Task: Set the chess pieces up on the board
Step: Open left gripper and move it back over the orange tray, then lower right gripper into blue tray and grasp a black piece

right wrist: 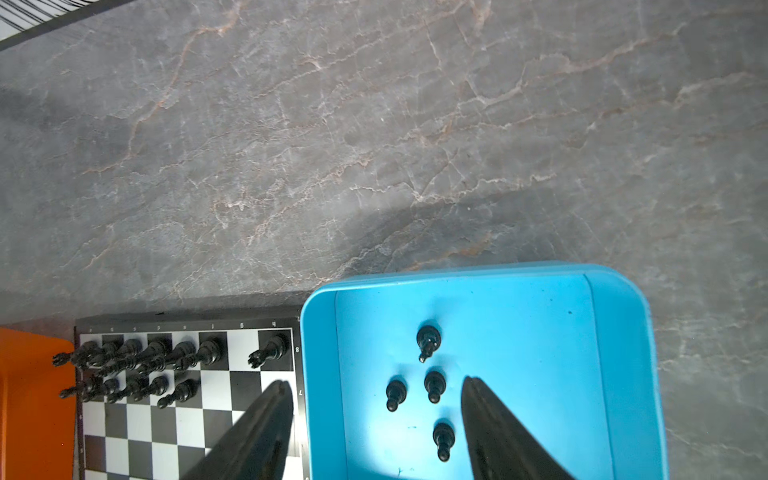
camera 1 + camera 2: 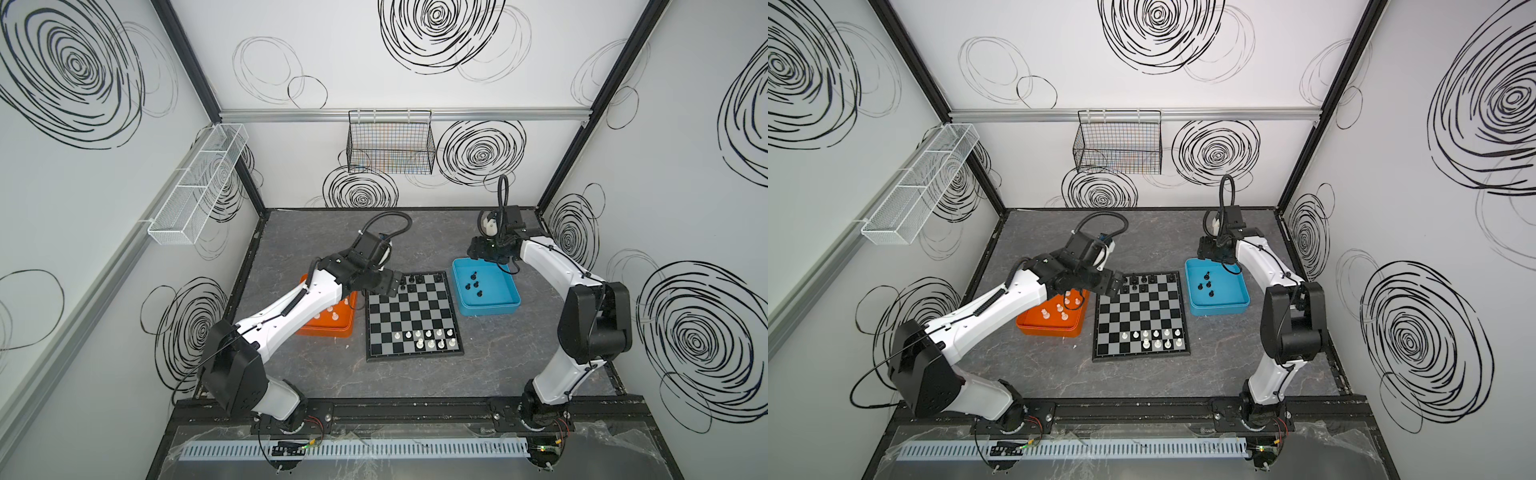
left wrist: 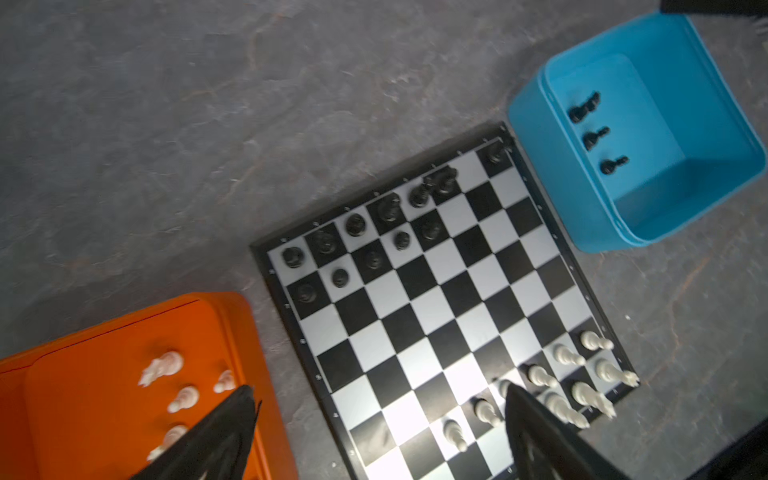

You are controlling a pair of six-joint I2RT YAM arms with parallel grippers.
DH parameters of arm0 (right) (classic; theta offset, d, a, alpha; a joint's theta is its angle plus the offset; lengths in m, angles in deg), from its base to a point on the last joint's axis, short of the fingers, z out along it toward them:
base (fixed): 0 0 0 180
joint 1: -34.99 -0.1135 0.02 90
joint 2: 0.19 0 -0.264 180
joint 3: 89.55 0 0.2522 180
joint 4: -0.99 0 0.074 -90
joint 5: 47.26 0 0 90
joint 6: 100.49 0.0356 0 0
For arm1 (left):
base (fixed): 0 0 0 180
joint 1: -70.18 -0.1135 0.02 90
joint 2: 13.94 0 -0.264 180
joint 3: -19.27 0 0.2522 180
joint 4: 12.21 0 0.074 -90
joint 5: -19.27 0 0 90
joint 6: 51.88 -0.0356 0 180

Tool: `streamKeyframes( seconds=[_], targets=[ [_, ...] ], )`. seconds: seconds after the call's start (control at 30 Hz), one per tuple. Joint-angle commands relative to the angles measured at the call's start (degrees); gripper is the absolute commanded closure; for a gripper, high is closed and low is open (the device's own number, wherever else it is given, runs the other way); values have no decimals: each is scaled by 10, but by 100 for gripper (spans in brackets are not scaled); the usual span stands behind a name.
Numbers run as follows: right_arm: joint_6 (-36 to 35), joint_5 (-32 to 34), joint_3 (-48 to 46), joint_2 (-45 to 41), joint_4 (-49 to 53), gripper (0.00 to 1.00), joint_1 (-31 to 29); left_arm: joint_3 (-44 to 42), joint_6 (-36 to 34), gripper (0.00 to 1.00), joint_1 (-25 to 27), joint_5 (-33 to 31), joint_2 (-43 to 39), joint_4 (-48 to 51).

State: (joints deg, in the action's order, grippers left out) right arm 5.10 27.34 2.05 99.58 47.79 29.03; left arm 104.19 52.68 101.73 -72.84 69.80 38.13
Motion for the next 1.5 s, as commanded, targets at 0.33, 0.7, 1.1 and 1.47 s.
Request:
streamKeyframes(
  seconds=[0.33, 0.7, 1.1, 1.47],
  targets=[
    [64, 47, -23, 56, -2, 58, 2, -46, -46, 4, -155, 42, -41, -47],
    [73, 43, -26, 84, -14, 62, 1, -73, -52, 4, -179, 66, -42, -62],
    [73, 42, -16, 110, -24, 66, -3, -75, -49, 4, -181, 75, -33, -69],
    [65, 37, -17, 121, -32, 73, -3, -80, -42, 4, -181, 80, -31, -74]
  ],
)
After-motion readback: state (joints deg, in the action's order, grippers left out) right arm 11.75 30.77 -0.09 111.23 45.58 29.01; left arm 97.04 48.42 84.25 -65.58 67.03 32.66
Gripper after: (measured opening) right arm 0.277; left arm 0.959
